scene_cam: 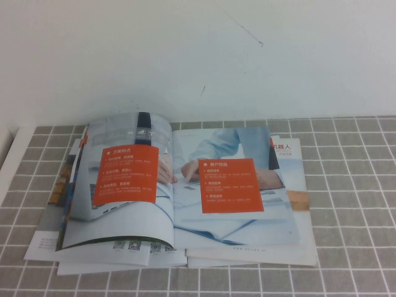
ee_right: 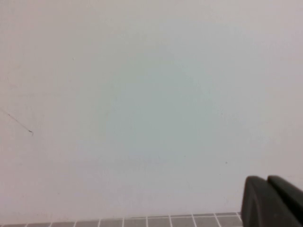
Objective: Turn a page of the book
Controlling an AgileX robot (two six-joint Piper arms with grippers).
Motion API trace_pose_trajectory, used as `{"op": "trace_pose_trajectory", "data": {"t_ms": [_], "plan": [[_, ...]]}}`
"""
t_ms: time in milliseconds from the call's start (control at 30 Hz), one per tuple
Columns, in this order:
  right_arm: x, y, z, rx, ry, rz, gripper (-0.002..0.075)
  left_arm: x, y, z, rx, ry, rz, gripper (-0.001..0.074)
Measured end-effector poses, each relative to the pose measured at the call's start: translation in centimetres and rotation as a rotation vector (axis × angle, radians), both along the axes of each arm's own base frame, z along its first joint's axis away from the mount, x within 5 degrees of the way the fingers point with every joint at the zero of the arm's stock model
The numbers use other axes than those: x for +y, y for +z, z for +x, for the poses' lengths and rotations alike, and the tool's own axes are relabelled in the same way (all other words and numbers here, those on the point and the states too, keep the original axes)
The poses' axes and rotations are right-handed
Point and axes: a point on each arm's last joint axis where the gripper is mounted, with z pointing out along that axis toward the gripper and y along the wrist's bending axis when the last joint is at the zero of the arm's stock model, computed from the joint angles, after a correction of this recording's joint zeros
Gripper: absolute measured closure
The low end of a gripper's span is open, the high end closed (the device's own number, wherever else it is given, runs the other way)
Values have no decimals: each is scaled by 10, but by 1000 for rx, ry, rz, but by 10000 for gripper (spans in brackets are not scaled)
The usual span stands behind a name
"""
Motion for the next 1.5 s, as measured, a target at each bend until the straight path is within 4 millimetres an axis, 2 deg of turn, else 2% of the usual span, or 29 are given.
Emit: {"op": "trace_pose_trajectory", "data": {"t_ms": [267, 400, 500, 633, 733, 767, 833, 1000, 1133, 1233, 1333, 1400, 1467, 1500], "plan": [[-2, 3, -1, -42, -11, 44, 729, 1, 2, -1, -31, 1, -26, 738], [-6, 14, -5, -176, -37, 125, 729, 6, 14, -8, -193, -26, -178, 738], [-6, 27, -9, -284, -28, 108, 729, 8, 27, -18, -372, -21, -197, 738], [4, 68, -23, -441, 23, -63, 729, 5, 47, -28, -483, -54, -162, 738], [14, 109, -43, -602, 56, -212, 729, 0, 80, -40, -532, -83, -91, 738], [16, 118, -49, -637, 63, -234, 729, -1, 93, -46, -544, -89, -68, 738], [21, 145, -69, -745, 72, -304, 729, -3, 118, -59, -569, -98, -38, 738], [25, 201, -114, -956, 93, -313, 729, -2, 166, -94, -591, -109, -22, 738], [24, 240, -130, -996, 89, -291, 729, -2, 201, -120, -569, -96, 9, 738], [18, 261, -116, -851, 67, -220, 729, -2, 216, -118, -446, -76, 38, 738], [8, 272, -80, -577, 10, -145, 729, -2, 221, -96, -233, -52, 65, 738], [1, 270, -53, -365, -32, -99, 729, -2, 218, -76, -65, -43, 72, 738], [-4, 260, -24, -155, -54, -33, 729, -2, 212, -60, 57, -41, 72, 738], [-6, 250, -6, -19, -57, 20, 729, -3, 206, -45, 185, -52, 58, 738]]}}
